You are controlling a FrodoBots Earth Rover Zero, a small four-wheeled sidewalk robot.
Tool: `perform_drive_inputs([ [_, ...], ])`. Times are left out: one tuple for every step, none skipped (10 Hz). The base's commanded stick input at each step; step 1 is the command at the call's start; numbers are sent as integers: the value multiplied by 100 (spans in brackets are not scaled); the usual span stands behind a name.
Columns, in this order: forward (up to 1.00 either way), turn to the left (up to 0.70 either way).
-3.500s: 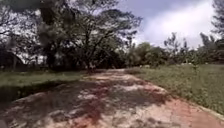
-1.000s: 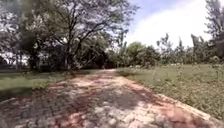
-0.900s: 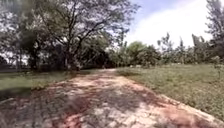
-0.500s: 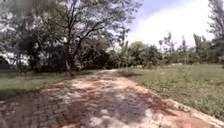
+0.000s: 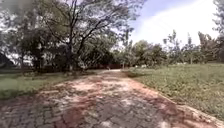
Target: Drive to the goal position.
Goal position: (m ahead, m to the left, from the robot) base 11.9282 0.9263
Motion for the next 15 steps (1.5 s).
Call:
perform_drive_inputs([
  [70,0],
  [70,0],
  [70,0],
  [70,0],
  [70,0],
  [70,0],
  [70,0],
  [70,0],
  [70,0],
  [70,0],
  [70,0],
  [70,0],
  [70,0],
  [70,0],
  [70,0],
])
